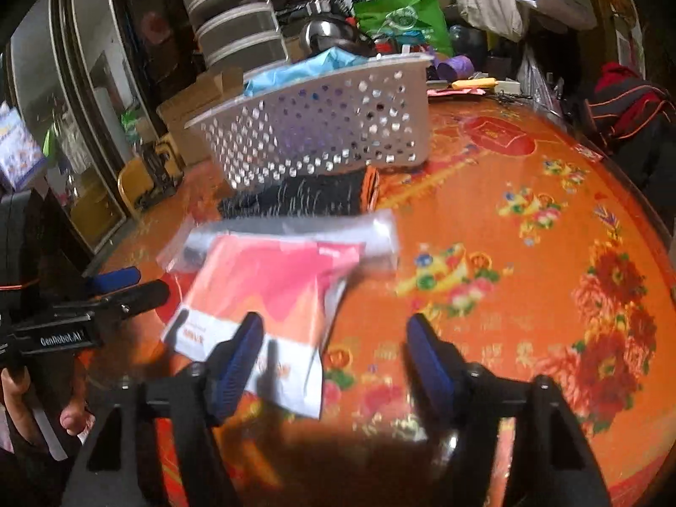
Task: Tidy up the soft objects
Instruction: 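Open both grippers and move back to the pink-and-white packet, then close both grippers on the pink-and-white packet and lift it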
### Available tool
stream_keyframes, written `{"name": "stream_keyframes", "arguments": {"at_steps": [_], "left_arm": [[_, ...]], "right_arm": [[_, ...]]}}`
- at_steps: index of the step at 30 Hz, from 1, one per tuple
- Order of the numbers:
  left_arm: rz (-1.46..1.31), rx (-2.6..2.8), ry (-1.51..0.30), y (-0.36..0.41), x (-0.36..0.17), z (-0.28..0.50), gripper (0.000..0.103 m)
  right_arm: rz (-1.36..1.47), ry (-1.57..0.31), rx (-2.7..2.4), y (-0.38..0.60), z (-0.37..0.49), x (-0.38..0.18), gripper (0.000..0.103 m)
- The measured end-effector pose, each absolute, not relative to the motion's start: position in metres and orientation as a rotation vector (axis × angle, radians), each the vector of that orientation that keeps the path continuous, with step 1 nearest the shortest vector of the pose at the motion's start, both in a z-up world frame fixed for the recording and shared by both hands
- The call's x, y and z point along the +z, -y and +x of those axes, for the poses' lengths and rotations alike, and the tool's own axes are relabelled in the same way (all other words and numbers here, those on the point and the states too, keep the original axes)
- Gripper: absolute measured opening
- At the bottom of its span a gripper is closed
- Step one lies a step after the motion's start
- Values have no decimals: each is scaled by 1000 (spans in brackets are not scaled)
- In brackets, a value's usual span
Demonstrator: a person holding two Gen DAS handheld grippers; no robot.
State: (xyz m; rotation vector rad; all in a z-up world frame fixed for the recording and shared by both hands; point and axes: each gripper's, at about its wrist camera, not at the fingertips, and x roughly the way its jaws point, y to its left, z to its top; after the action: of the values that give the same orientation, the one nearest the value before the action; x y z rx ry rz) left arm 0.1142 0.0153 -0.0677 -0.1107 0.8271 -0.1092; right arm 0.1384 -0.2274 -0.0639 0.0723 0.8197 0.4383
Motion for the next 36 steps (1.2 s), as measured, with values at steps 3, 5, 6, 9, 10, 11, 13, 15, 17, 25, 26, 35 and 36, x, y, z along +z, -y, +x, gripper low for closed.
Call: {"name": "stream_keyframes", "arguments": {"at_steps": [3, 5, 6, 9, 10, 11, 13, 15, 17, 25, 26, 35, 36], "left_arm": [[-97, -134, -838, -5, -76, 112, 90], [-106, -149, -855, -1, -80, 117, 86], [-118, -161, -863, 0, -80, 119, 86], [-124, -167, -858, 1, -77, 123, 84], [-124, -177, -869, 1, -78, 125, 83], [-118, -178, -866, 2, -77, 127, 82], [-109, -179, -870, 5, -77, 128, 80], [-100, -180, -872, 5, -78, 133, 78], [-93, -190, -871, 8, -79, 134, 75], [-104, -242, -854, 17, -78, 132, 50], [-105, -246, -854, 18, -78, 132, 43], [-175, -277, -864, 14, -78, 130, 26], [-178, -277, -861, 14, -79, 129, 26]], "right_arm": [[76, -832, 469, 224, 137, -68, 61], [67, -839, 481, 218, 138, -70, 60], [67, -845, 494, 216, 139, -71, 60], [56, -860, 504, 209, 146, -71, 56], [56, -867, 514, 207, 147, -71, 54], [49, -874, 520, 204, 148, -71, 53], [29, -880, 519, 199, 150, -71, 49], [11, -881, 517, 194, 151, -71, 48], [-5, -882, 517, 192, 152, -71, 47], [-10, -881, 541, 191, 152, -72, 41], [-9, -882, 544, 191, 152, -73, 40], [-17, -880, 561, 188, 150, -73, 32], [-18, -878, 561, 187, 150, -73, 31]]}}
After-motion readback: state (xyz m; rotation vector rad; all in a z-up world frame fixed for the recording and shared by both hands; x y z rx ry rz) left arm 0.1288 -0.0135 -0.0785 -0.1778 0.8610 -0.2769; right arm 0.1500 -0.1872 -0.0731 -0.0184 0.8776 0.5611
